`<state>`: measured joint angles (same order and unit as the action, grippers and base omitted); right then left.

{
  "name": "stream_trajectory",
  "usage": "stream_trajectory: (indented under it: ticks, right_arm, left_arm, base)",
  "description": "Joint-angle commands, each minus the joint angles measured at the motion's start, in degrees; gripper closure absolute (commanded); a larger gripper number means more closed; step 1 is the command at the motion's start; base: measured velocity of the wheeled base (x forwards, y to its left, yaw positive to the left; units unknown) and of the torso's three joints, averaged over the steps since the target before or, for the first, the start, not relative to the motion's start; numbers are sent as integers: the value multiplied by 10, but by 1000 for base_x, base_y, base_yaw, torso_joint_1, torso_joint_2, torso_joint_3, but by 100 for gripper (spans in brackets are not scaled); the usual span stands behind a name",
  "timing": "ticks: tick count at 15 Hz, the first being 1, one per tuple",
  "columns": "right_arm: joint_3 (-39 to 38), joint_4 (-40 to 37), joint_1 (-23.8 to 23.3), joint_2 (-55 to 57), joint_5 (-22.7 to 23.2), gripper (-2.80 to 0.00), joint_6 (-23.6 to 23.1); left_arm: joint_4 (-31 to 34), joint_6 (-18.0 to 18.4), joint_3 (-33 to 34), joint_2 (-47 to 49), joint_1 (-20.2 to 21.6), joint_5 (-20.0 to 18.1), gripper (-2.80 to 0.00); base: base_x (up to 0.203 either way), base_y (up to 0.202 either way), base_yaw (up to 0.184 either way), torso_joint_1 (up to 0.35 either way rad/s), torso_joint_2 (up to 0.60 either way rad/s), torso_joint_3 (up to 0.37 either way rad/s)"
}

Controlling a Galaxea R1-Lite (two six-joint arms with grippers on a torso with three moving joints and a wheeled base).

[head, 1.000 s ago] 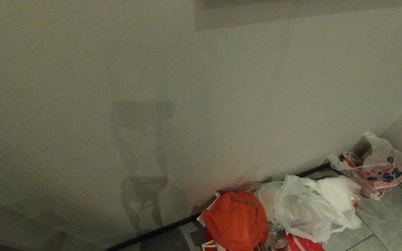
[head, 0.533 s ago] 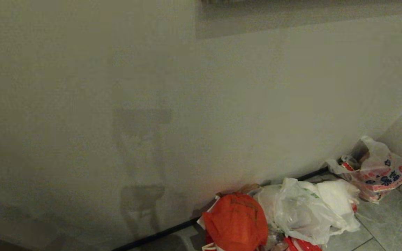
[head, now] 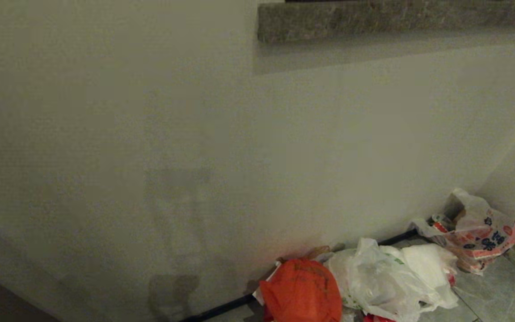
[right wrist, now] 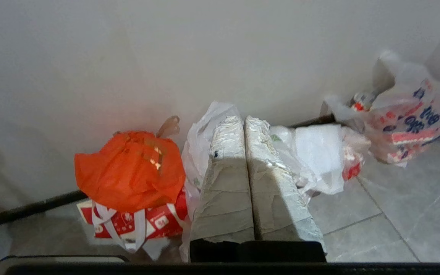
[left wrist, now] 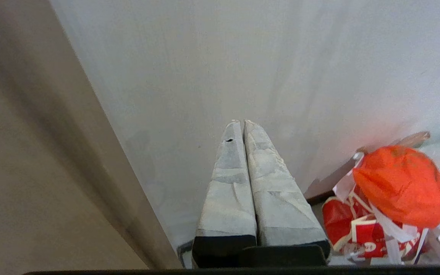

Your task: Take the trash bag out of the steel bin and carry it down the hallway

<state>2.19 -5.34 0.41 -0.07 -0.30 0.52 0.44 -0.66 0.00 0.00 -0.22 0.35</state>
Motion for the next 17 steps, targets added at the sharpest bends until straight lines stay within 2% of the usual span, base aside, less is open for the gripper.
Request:
stream_trajectory:
  ticks: [1,7,17]
  right_arm:
    - [0,0,0,-1,-1,0,0]
    - [0,0,0,-1,0,0,0]
    - [0,0,0,-1,0,0,1]
  left_arm:
    - [0,0,1,0,0,0,0]
    - [0,2,1,-1,0,0,0]
    - [0,3,1,-1,0,0,0]
  base:
    - [0,0,0,2,-3,196]
    - [0,0,0,2,2,195]
    - [0,0,0,0,0,11]
